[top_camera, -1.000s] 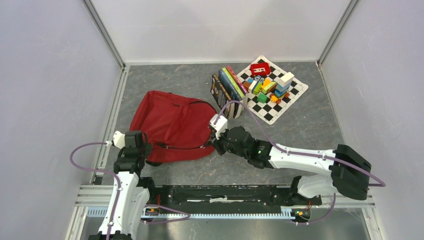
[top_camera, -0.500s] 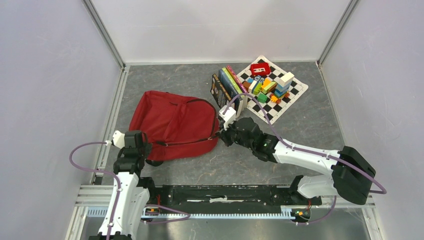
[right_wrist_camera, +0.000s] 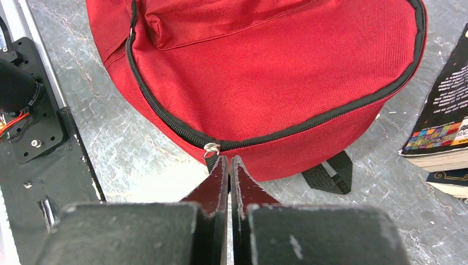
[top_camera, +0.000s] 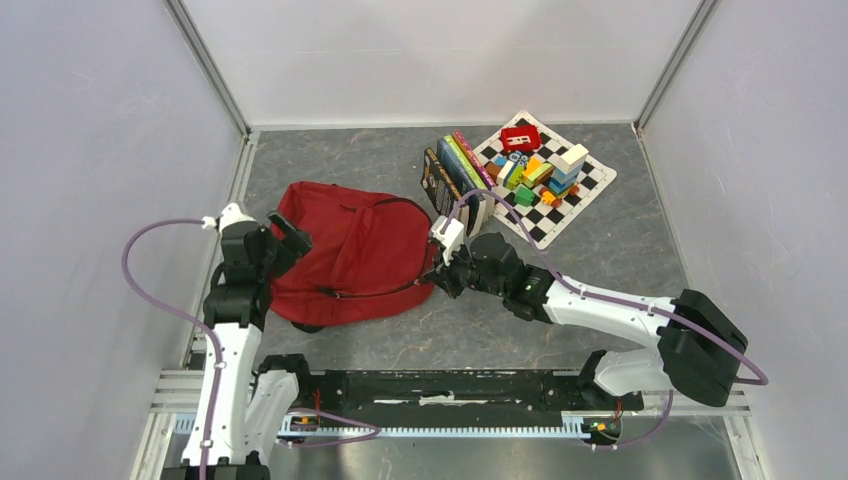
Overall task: Pack the student bag
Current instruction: Unzip the student bag at the center of the board.
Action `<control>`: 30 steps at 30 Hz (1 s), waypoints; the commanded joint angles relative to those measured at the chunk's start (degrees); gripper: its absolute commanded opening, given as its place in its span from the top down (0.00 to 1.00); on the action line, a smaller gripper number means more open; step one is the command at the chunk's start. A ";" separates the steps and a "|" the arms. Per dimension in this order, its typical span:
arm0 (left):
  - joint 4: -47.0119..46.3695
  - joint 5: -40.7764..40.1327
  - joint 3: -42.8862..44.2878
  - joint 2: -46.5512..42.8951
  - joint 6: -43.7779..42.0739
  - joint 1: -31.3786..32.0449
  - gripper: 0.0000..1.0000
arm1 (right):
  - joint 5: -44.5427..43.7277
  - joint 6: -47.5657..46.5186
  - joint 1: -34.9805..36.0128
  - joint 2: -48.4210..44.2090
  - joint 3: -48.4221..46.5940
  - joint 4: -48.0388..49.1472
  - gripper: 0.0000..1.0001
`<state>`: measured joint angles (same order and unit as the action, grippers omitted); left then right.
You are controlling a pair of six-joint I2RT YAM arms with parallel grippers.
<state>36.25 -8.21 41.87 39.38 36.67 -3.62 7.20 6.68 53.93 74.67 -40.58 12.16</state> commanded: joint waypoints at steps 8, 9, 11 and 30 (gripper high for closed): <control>-12.85 22.19 2.56 11.79 -17.96 23.79 0.09 | -4.90 3.12 -0.23 1.36 -4.57 0.16 1.00; -13.75 24.07 2.33 12.91 -19.14 25.91 0.09 | -5.14 3.15 -0.27 1.36 -4.77 -0.07 1.00; -16.34 27.31 1.31 13.85 -21.40 28.80 0.08 | -5.36 3.34 -0.28 1.24 -5.03 -0.20 1.00; -18.14 28.89 -0.55 19.06 -28.29 36.83 0.26 | -8.96 5.99 -0.31 5.40 -8.50 -1.38 1.00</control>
<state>19.59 19.59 41.06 58.89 11.00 32.47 0.62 11.79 53.87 79.22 -46.00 10.52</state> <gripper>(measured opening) 0.722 0.009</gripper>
